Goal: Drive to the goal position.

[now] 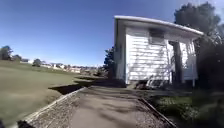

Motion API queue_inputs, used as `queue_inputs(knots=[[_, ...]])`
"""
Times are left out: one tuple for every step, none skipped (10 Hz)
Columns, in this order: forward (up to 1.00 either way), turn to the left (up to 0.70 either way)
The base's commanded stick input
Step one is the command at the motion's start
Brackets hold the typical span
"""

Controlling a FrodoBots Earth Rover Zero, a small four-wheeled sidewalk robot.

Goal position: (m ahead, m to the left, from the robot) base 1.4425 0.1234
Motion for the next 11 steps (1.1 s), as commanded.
queue_inputs(knots=[[0.50, 0.00], [0.50, 0.00], [0.50, 0.00], [0.50, 0.00], [0.50, 0.00], [0.50, 0.00], [0.50, 0.00], [0.50, 0.00], [0.50, 0.00], [0.50, 0.00], [0.50, 0.00]])
